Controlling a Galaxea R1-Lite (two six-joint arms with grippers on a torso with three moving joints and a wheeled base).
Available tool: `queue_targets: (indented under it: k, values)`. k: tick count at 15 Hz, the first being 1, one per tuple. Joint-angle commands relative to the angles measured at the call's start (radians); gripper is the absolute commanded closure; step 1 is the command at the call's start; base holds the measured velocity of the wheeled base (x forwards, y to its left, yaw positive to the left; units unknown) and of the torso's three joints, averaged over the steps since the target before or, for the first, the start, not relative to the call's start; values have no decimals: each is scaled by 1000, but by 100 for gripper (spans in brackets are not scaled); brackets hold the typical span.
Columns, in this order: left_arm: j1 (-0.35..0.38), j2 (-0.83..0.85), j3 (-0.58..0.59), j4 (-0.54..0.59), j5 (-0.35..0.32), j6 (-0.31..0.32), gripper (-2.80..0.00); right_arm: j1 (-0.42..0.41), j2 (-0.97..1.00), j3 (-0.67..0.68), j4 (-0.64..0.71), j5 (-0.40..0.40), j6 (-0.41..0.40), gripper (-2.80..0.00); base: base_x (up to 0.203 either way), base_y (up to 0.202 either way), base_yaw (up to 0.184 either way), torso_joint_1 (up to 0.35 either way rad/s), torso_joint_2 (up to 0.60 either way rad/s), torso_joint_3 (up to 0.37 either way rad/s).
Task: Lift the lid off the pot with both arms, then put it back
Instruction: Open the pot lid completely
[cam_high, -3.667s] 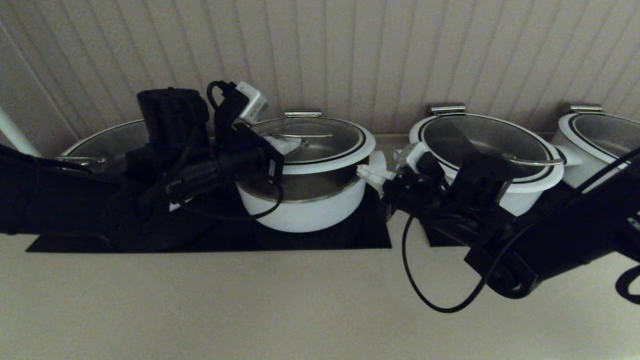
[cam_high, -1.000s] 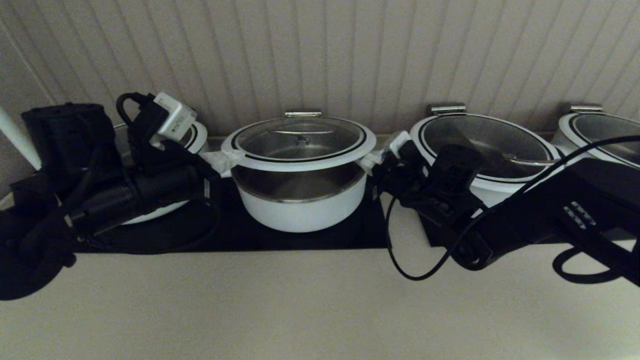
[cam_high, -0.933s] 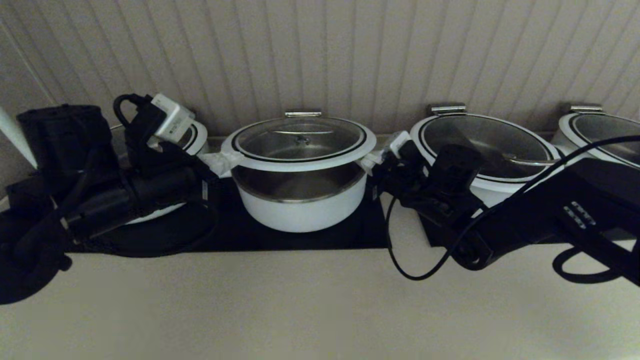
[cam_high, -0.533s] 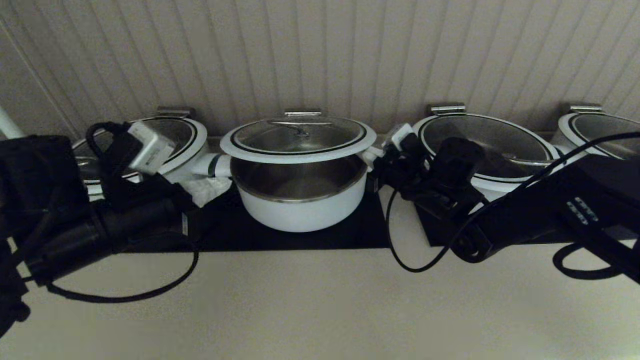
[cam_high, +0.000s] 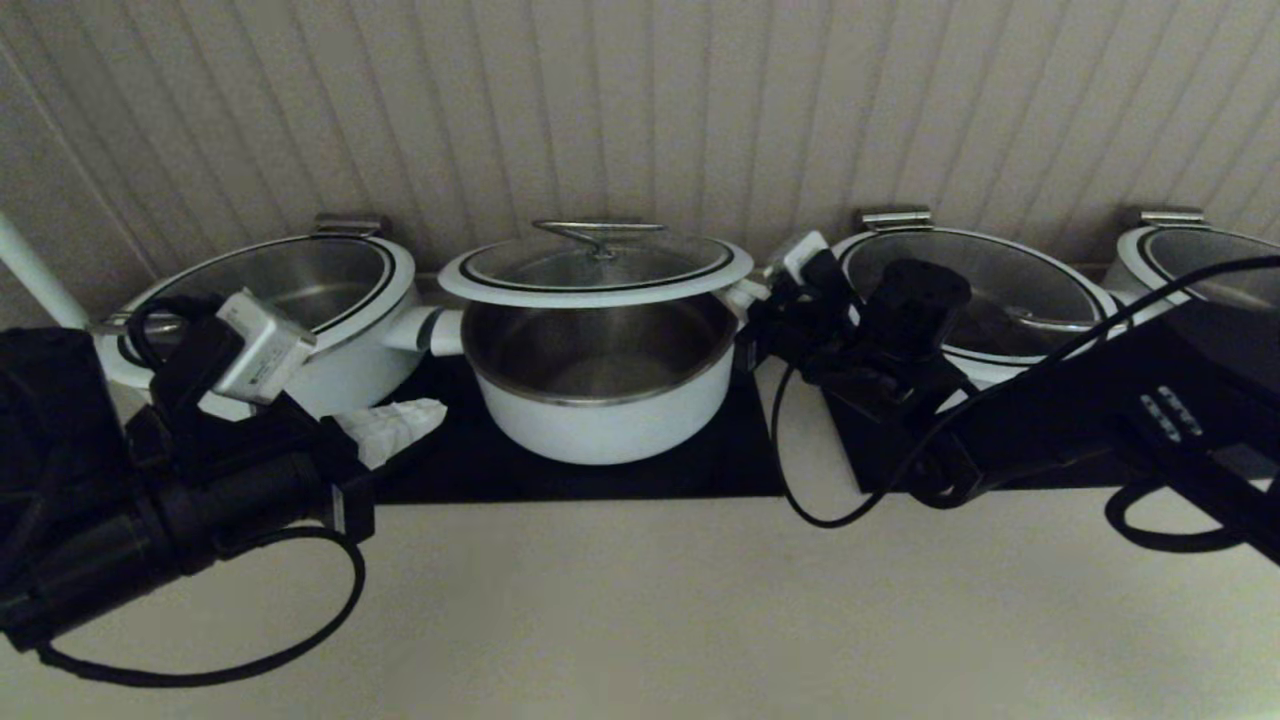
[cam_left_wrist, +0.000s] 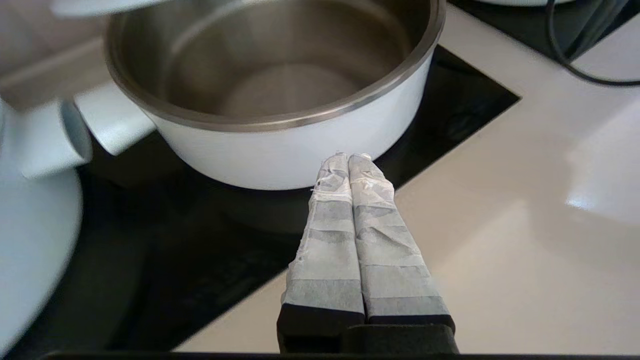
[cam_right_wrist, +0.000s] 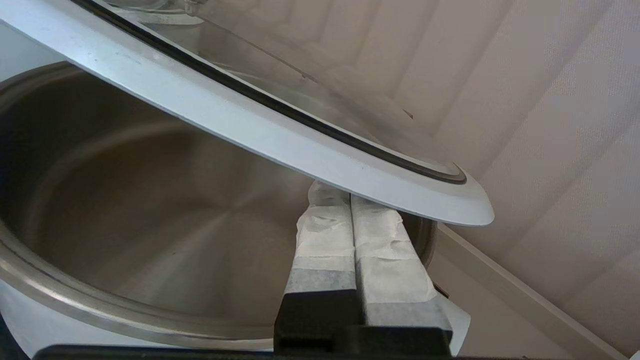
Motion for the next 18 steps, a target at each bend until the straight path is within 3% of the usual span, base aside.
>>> queue_targets:
  k: [1, 5, 10, 18]
  values:
    - [-3, 36, -15, -7, -1, -24, 0, 0, -8, -1, -8, 3, -2, 0, 0, 0, 0, 0, 0, 0]
    - [-23, 96, -53, -41, -1, -66, 0, 0, -16, -1, -7, 3, -2, 0, 0, 0, 0, 0, 0, 0]
    - [-27, 262, -115, -255, 2, -78, 0, 2, -18, 0, -7, 3, -2, 0, 0, 0, 0, 0, 0, 0]
    - [-26, 393, -300, -266, 25, -78, 0, 5, -28, 1, -8, 4, -4, 0, 0, 0, 0, 0, 0, 0]
